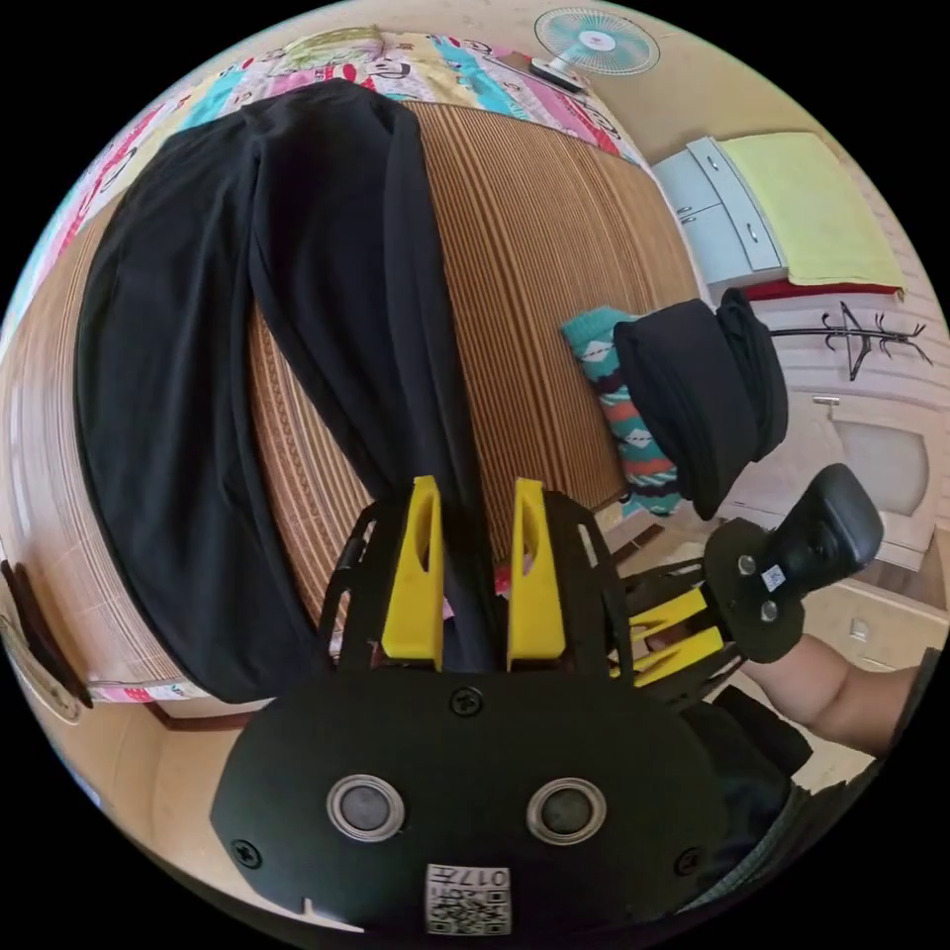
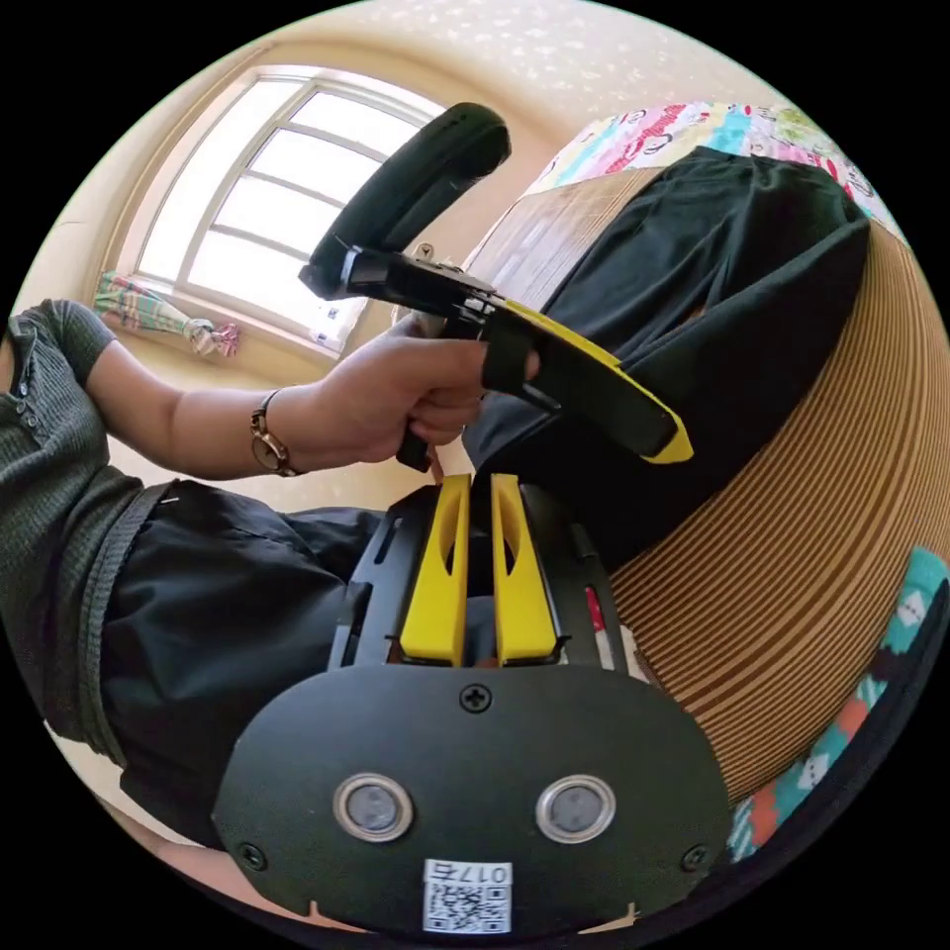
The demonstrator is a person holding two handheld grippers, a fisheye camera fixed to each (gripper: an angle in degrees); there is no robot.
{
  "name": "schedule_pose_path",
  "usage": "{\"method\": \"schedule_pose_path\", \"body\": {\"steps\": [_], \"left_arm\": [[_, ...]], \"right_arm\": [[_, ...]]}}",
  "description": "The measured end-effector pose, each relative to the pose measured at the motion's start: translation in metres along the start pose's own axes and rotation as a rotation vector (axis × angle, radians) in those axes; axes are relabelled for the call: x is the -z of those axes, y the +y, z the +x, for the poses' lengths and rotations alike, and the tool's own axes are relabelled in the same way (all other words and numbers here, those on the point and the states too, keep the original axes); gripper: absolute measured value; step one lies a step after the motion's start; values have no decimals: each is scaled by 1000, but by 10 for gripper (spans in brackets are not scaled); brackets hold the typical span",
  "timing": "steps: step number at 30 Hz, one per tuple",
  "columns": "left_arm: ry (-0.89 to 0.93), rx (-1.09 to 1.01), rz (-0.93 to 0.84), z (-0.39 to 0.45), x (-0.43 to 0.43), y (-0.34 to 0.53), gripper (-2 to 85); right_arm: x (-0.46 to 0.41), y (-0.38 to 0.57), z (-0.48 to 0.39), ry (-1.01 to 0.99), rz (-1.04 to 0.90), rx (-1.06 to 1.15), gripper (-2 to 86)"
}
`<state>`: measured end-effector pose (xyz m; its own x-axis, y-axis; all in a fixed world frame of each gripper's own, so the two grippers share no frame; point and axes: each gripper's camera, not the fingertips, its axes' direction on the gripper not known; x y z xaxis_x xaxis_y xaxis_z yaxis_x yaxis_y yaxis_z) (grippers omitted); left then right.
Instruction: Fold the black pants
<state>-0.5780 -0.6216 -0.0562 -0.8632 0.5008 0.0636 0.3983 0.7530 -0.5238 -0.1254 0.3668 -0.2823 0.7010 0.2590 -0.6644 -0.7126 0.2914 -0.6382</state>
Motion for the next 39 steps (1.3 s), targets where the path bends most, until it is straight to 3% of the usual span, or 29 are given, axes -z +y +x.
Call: {"method": "schedule_pose_path", "body": {"steps": [3,5,10,13,18,23,25,28,30,32,35,39], "left_arm": [[44,-47,-21,-15,-11,2,18],[225,-41,-29,-39,-19,8,4],[354,25,17,-74,-18,19,-6],[405,47,28,-84,-19,20,-7],[438,54,43,-92,-25,22,-7],[481,94,101,-109,-28,33,-6],[523,108,122,-117,-28,37,-7],[628,120,156,-135,-21,46,-8],[714,119,193,-149,-6,59,-8],[778,112,250,-168,21,87,-8],[705,113,295,-198,58,130,-8],[518,240,348,-256,100,177,-7]], "right_arm": [[-6,-9,26,-113,-145,1,35],[2,-12,48,-131,-230,-16,40],[72,-69,125,118,-213,-153,75],[115,-135,190,236,-60,-302,113],[144,-241,302,158,376,-567,133],[122,-306,344,305,547,-769,100],[111,-323,345,348,587,-787,66],[93,-361,309,705,551,-754,36],[67,-401,251,919,543,-599,28],[45,-428,198,983,596,-449,25],[5,-471,128,988,702,-296,20],[-57,-539,106,687,759,-218,12]]}}
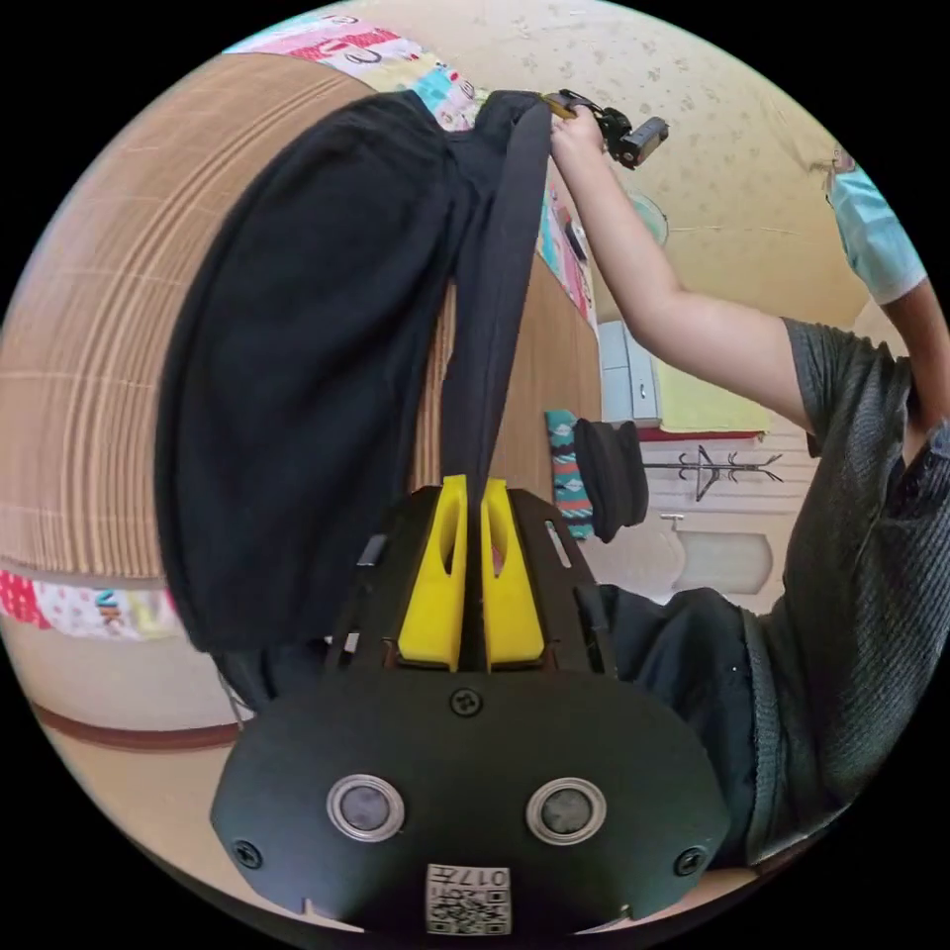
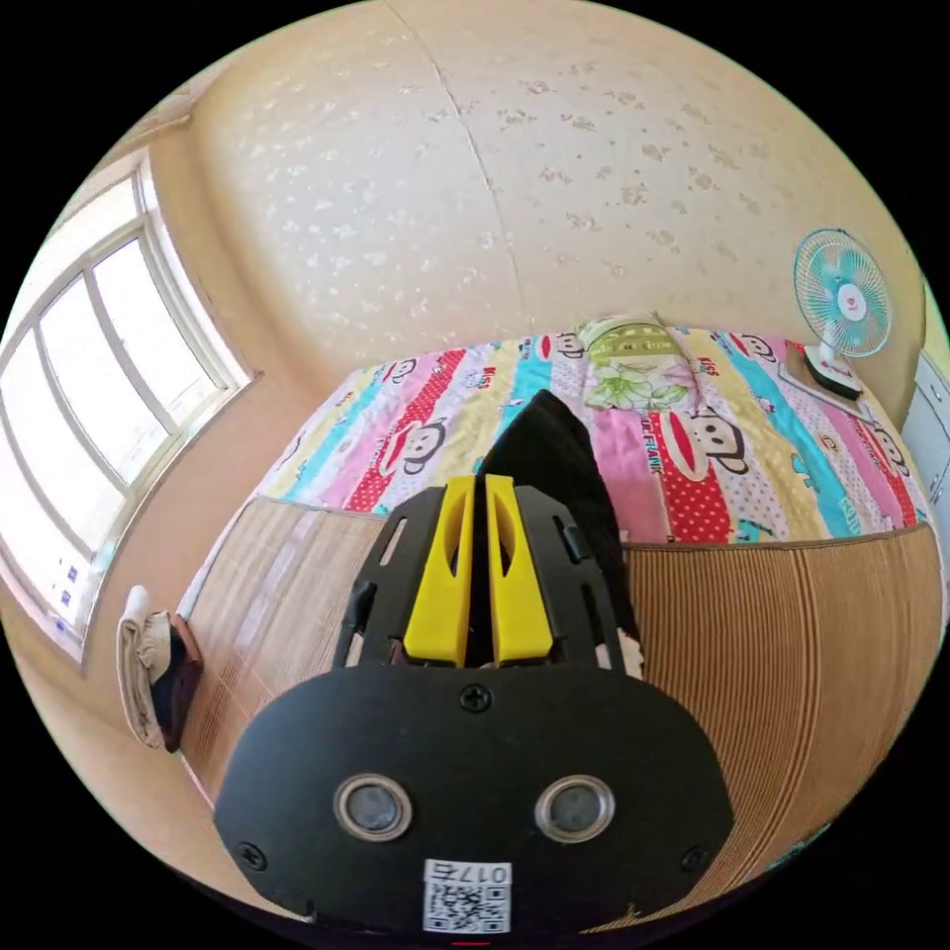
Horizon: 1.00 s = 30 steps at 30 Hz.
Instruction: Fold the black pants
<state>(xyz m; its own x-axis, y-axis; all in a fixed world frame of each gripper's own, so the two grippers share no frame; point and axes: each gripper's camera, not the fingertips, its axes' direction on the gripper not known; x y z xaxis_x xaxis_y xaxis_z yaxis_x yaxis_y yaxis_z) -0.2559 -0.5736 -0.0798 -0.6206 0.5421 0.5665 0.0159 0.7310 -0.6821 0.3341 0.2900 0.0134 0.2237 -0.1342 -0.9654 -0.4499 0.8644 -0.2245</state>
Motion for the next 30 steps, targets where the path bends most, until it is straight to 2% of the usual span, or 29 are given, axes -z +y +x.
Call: {"method": "schedule_pose_path", "body": {"steps": [2,3,5,7,10,13,17,21,25,30], "left_arm": [[-150,72,25,-31,32,6,-6],[-184,93,23,-39,37,7,-6],[-240,159,4,-67,42,10,-5],[-251,175,-36,-81,35,7,-4],[-320,120,-141,-83,20,-6,-2],[-356,52,-214,-74,16,-19,-1],[-321,14,-282,-71,21,-31,0],[-314,-46,-351,-67,24,-42,3],[-386,-180,-463,-49,18,-57,0],[-393,-235,-586,-45,14,-75,-3]], "right_arm": [[-35,3,-19,-180,-30,74,9],[-58,7,-29,-204,-110,105,8],[-78,20,-38,-121,-237,158,7],[-77,48,-39,-36,-274,266,8],[-59,113,-22,61,-394,370,12],[-32,186,9,85,-561,270,23],[10,285,42,-34,-768,-77,45],[44,353,38,-115,-770,-359,59],[36,393,22,-122,-875,-421,62],[30,409,11,-70,-940,-352,32]]}}
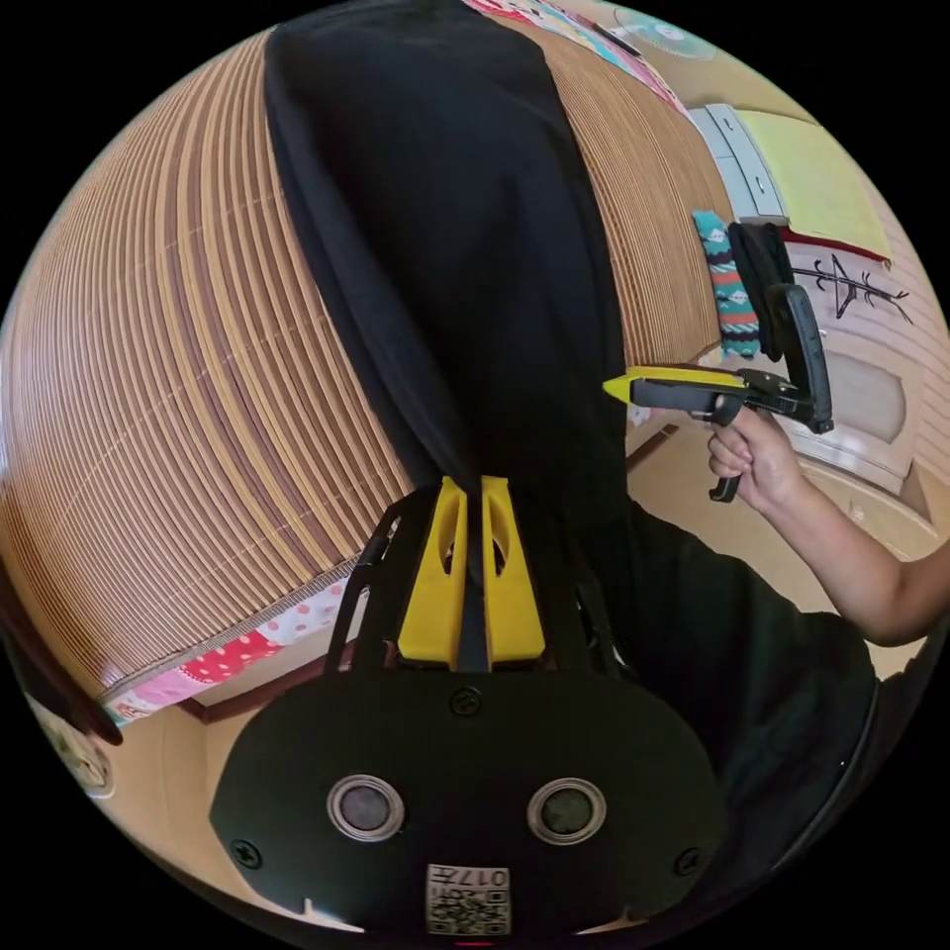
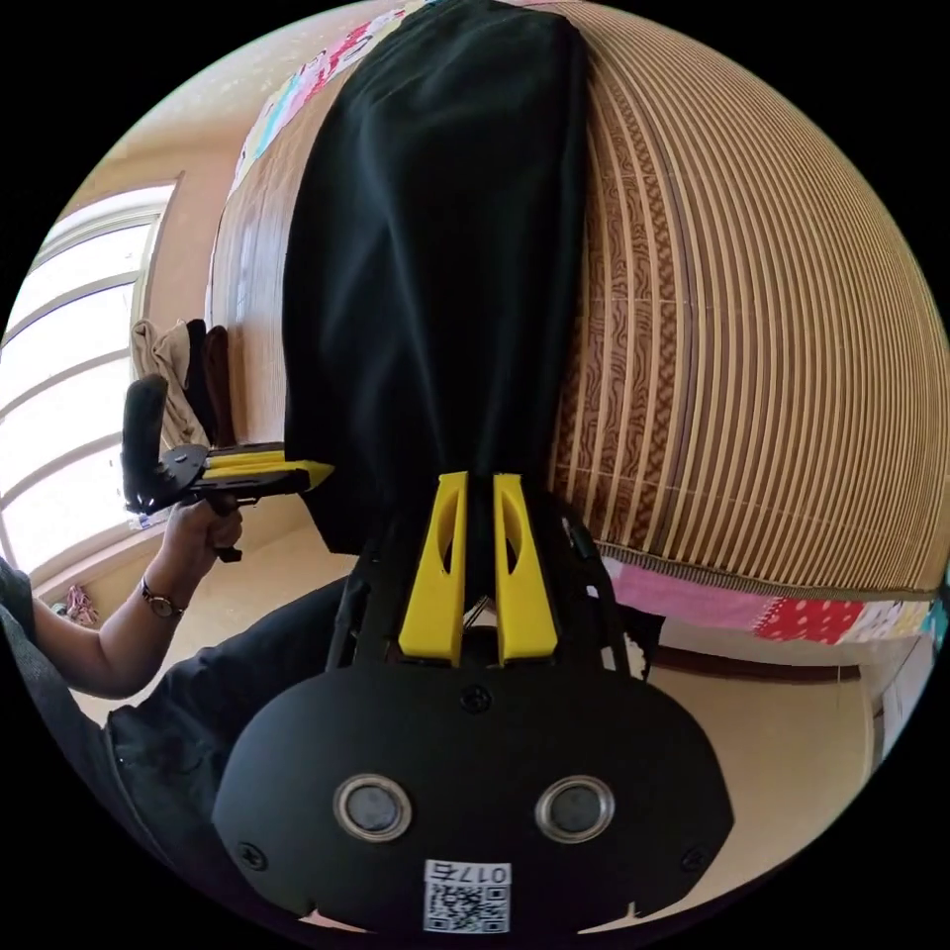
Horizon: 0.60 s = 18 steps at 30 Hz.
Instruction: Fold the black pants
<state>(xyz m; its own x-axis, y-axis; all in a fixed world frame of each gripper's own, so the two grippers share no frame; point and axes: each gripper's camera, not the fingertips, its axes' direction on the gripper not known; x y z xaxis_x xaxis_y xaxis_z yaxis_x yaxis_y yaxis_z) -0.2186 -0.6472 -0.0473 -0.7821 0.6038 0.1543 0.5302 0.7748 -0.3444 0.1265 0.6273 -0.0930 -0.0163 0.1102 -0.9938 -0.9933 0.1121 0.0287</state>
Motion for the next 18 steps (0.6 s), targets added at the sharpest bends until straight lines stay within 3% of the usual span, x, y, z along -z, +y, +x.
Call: {"method": "schedule_pose_path", "body": {"steps": [2,4,6,8,10,14,18], "left_arm": [[62,15,-31,-9,10,-2,-4],[123,-23,-4,-7,26,3,-6],[276,-116,92,-1,50,14,-7],[640,-135,238,-20,72,31,-7],[755,-42,212,-41,62,36,-7],[458,130,105,-52,17,37,-5],[332,228,95,-52,11,33,-3]], "right_arm": [[5,0,5,-30,-13,8,22],[25,6,11,-190,45,75,16],[60,25,30,-448,225,176,11],[73,38,53,-471,284,135,9],[70,48,75,-390,280,71,8],[23,31,96,-254,127,28,7],[6,14,101,-184,61,40,8]]}}
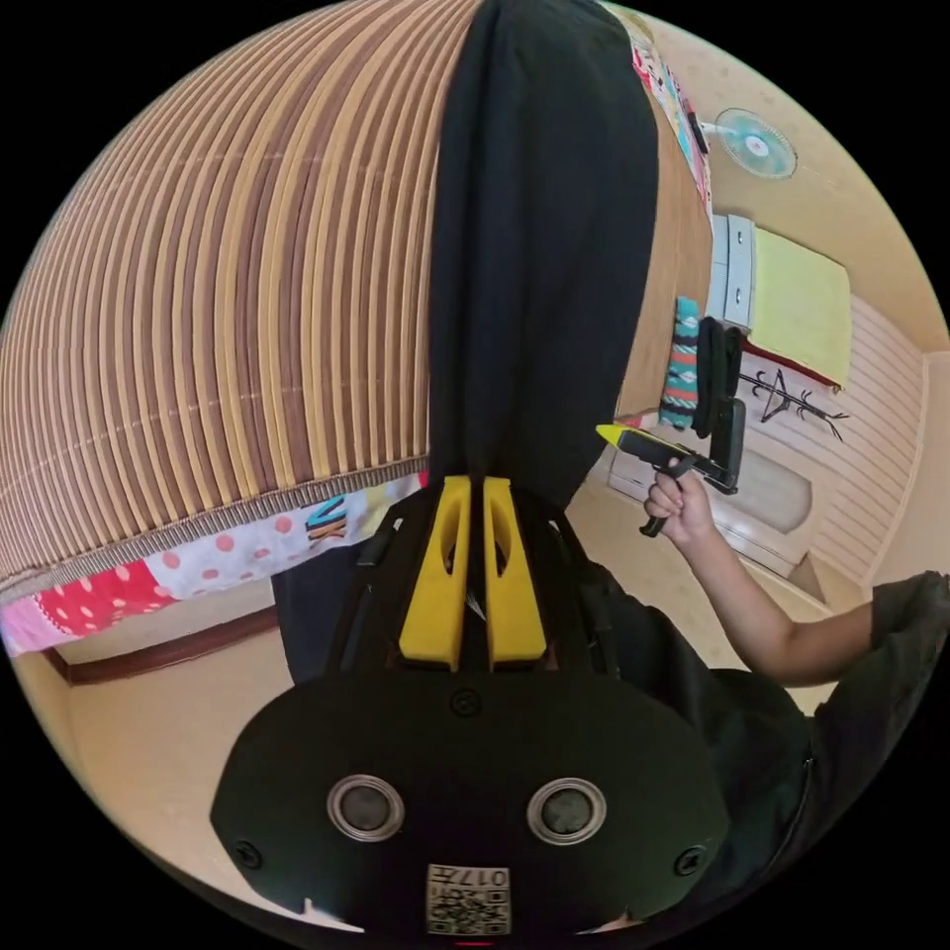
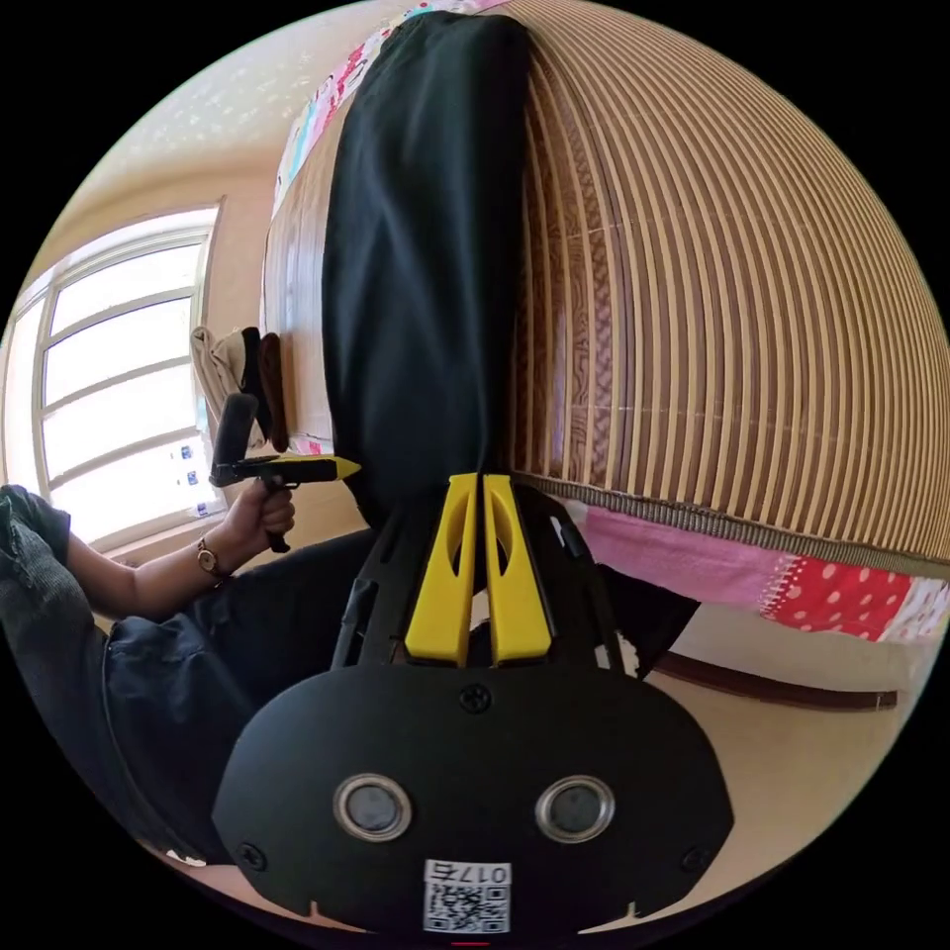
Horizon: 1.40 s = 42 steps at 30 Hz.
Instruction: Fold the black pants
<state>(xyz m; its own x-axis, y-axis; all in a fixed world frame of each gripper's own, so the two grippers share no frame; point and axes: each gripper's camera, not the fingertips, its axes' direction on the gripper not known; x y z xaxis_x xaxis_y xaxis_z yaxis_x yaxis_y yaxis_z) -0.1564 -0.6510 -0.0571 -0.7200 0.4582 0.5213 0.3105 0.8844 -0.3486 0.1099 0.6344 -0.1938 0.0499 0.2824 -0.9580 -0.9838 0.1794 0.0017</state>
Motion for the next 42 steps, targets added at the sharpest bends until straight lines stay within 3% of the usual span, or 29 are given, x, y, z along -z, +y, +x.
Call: {"method": "schedule_pose_path", "body": {"steps": [6,9,13,15,18,23,25,29,33,36,42], "left_arm": [[16,-64,79,14,25,18,-3],[114,-79,117,9,39,28,-4],[546,-78,192,-12,54,42,-5],[610,-100,202,-13,59,46,-5],[567,-84,188,-24,58,49,-2],[285,122,79,-35,37,41,37],[227,127,140,-31,50,41,60],[178,79,350,-22,102,29,90],[249,-46,304,-19,116,-28,129],[182,-126,293,-9,125,-77,135],[104,-225,220,29,124,-151,86]], "right_arm": [[17,17,18,-117,58,-4,10],[24,27,27,-180,93,9,10],[31,39,43,-266,136,12,9],[30,45,52,-354,146,39,9],[23,47,61,-357,112,46,9],[3,44,64,-239,-19,66,18],[10,45,63,-238,-24,110,24],[42,37,83,-158,45,38,57],[73,10,110,-218,179,21,99],[76,-22,130,-289,171,-6,118],[59,-74,118,-339,162,15,85]]}}
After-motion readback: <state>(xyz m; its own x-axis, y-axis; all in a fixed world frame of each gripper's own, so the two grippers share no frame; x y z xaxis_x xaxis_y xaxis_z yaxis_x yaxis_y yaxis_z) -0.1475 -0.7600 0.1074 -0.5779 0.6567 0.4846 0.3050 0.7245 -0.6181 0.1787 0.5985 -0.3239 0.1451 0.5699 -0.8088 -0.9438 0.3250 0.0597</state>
